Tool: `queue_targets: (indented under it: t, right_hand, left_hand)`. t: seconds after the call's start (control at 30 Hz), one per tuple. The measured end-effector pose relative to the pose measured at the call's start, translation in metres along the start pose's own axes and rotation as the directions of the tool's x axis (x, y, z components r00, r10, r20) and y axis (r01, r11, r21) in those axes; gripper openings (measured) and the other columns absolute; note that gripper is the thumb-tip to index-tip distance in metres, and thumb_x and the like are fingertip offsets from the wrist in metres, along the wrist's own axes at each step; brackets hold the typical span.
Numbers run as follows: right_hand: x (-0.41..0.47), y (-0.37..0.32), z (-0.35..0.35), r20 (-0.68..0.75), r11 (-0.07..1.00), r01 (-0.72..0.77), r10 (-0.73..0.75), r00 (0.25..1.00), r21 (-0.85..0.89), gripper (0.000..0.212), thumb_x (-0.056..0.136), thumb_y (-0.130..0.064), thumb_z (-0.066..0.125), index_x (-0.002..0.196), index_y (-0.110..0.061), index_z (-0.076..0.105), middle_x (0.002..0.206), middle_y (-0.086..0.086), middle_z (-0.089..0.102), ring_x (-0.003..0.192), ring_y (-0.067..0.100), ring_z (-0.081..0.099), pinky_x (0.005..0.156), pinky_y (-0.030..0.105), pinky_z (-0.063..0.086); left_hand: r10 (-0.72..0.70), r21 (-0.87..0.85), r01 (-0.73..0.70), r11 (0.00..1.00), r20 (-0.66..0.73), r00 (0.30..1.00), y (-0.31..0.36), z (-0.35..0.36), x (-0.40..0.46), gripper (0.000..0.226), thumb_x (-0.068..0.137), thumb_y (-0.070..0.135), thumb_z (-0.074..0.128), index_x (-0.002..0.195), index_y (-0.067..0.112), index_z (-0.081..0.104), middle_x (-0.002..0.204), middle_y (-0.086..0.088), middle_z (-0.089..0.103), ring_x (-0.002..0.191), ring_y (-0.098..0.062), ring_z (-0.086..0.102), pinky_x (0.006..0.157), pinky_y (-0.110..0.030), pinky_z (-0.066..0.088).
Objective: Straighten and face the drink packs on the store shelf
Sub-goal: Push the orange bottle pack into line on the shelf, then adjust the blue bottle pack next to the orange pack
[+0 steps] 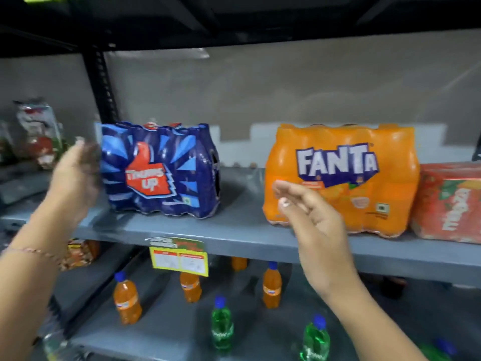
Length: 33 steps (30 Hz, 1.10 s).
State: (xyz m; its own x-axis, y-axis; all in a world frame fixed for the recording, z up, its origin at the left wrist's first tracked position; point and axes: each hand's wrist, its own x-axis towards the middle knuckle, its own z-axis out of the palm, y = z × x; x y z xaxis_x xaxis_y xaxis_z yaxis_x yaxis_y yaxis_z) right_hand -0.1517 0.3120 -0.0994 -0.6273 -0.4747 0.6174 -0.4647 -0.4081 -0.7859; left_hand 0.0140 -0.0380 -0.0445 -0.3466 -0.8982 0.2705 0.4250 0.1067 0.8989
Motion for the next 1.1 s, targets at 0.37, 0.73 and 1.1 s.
queue_targets:
  t: [0.37, 0.73, 1.1]
  right_hand:
    - [0.049, 0.034, 0.081, 0.126, 0.925, -0.145, 0.2, 0.972, -0.35, 0.068, 0.09, -0.041, 0.07, 0.147, -0.035, 0.032, 0.1, -0.04, 0.049, 0.091, -0.025, 0.058, 0.061, 0.0, 0.046]
    - [0.045, 0.039, 0.073, -0.033, 0.842, -0.144, 0.149, 0.988, -0.521, 0.059, 0.095, -0.029, 0.066, 0.143, -0.023, 0.033, 0.144, -0.003, 0.054, 0.114, 0.001, 0.049, 0.059, 0.003, 0.043]
    - [0.043, 0.046, 0.074, -0.063, 0.823, -0.115, 0.096, 0.993, -0.556, 0.058, 0.094, -0.03, 0.068, 0.142, -0.023, 0.036, 0.141, -0.004, 0.057, 0.113, 0.0, 0.052, 0.058, 0.0, 0.043]
  left_hand:
    - [-0.127, 0.074, 0.107, 0.992, 0.396, 0.909, -0.016, 0.013, -0.008, 0.043, 0.097, 0.061, 0.05, 0.109, 0.035, 0.082, 0.124, 0.001, 0.078, 0.11, -0.018, 0.075, 0.074, -0.035, 0.064]
    - [-0.074, 0.045, 0.06, 0.997, 0.503, 0.861, -0.031, 0.04, -0.025, 0.04, 0.097, 0.051, 0.06, 0.126, 0.027, 0.069, 0.126, -0.001, 0.077, 0.114, -0.021, 0.074, 0.086, -0.037, 0.063]
    - [-0.078, 0.049, 0.062, 0.997, 0.481, 0.873, -0.028, 0.039, -0.024, 0.049, 0.096, 0.052, 0.06, 0.134, 0.022, 0.063, 0.124, 0.0, 0.078, 0.112, -0.02, 0.074, 0.094, -0.042, 0.056]
